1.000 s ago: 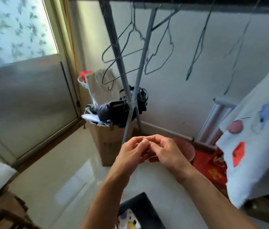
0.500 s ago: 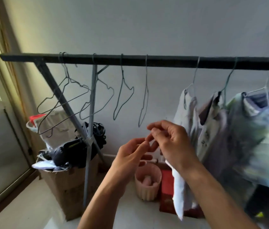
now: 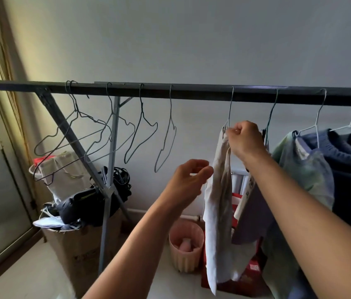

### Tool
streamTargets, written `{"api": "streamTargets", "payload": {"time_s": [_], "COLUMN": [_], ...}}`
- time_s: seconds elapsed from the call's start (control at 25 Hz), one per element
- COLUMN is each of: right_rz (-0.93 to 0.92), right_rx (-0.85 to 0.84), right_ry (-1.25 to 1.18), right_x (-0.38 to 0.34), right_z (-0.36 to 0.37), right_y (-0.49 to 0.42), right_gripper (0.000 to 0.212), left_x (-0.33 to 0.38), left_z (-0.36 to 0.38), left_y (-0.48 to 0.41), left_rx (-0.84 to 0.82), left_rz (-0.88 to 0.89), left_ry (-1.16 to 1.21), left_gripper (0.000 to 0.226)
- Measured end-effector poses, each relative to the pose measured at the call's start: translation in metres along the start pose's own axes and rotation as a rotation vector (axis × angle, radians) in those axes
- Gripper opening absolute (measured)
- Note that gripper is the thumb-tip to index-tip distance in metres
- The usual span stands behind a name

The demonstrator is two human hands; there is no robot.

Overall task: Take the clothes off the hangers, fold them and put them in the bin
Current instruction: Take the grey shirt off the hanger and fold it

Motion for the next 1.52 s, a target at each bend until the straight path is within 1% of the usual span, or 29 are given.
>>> {"api": "streamTargets", "payload": {"time_s": [0.08, 0.16, 0.32, 0.4, 0.48, 0.6, 0.68, 0.76, 0.84, 0.92, 1.0, 1.08, 1.16, 1.2, 1.28, 1.4, 1.44, 1.52], "right_rz": [0.046, 0.067, 0.103, 0.140, 0.173, 0.204, 0.209, 0.183, 0.162, 0.172, 0.212, 0.241, 0.240, 0.233, 0.224, 0.242, 0.253, 0.275], "right_rx": [-0.081, -0.109, -0.137, -0.233, -0.362, -0.515, -0.580, -0.610, -0.616, -0.613, -0.595, -0.556, -0.513, -0.494, -0.463, -0.390, -0.366, -0.335], "right_ry": [-0.020, -0.096, -0.434, -0.606, -0.718, -0.768, -0.758, -0.675, -0.594, -0.541, -0.544, -0.527, -0.478, -0.460, -0.459, -0.489, -0.498, -0.516], "right_x": [0.005, 0.006, -0.008, -0.021, -0.032, -0.037, -0.033, -0.027, -0.021, -0.017, -0.014, -0.012, -0.011, -0.010, -0.009, -0.006, -0.004, 0.000], "right_z": [0.010, 0.014, 0.013, 0.015, 0.018, 0.024, 0.028, 0.034, 0.040, 0.044, 0.047, 0.050, 0.053, 0.054, 0.058, 0.062, 0.064, 0.068], "right_y": [-0.011, -0.016, -0.016, -0.005, 0.014, 0.042, 0.055, 0.064, 0.071, 0.075, 0.077, 0.076, 0.077, 0.077, 0.076, 0.073, 0.072, 0.073], "right_gripper": [0.023, 0.022, 0.014, 0.015, 0.013, 0.007, 0.008, 0.011, 0.014, 0.018, 0.022, 0.026, 0.028, 0.029, 0.031, 0.033, 0.033, 0.032], "left_x": [-0.001, -0.003, -0.006, -0.002, 0.003, 0.010, 0.008, 0.005, 0.003, 0.004, 0.006, 0.006, 0.005, 0.005, 0.006, 0.008, 0.009, 0.011], "left_z": [0.002, 0.002, -0.004, -0.009, -0.015, -0.021, -0.025, -0.029, -0.035, -0.045, -0.054, -0.061, -0.067, -0.068, -0.067, -0.060, -0.058, -0.059], "left_y": [-0.003, -0.001, 0.004, 0.006, 0.006, 0.003, 0.000, 0.000, 0.001, 0.002, 0.004, 0.010, 0.016, 0.019, 0.026, 0.038, 0.043, 0.049], "left_rx": [0.009, 0.039, 0.137, 0.198, 0.220, 0.188, 0.156, 0.086, -0.002, -0.014, 0.059, 0.149, 0.178, 0.150, 0.028, -0.186, -0.229, -0.256], "left_rz": [-0.012, -0.009, 0.009, 0.039, 0.097, 0.114, 0.068, -0.008, -0.093, -0.097, -0.010, 0.076, 0.087, 0.074, 0.014, -0.009, 0.005, 0.033], "left_ry": [-0.037, -0.052, -0.010, 0.034, 0.061, 0.070, 0.073, 0.028, -0.149, -0.339, -0.441, -0.476, -0.472, -0.465, -0.478, -0.649, -0.709, -0.791], "left_gripper": [0.033, 0.035, 0.033, 0.034, 0.041, 0.042, 0.032, 0.023, 0.025, 0.024, 0.014, 0.007, 0.006, 0.009, 0.018, 0.033, 0.036, 0.038]}}
Point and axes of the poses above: each hand's wrist, its own y-axis away from the middle knuckle, its own z-axis out of the palm, x = y × z, the point moved 5 cm from there along -y, towards the middle knuckle, and after that the axes turned 5 degrees about -y, right-handed, at the moved point
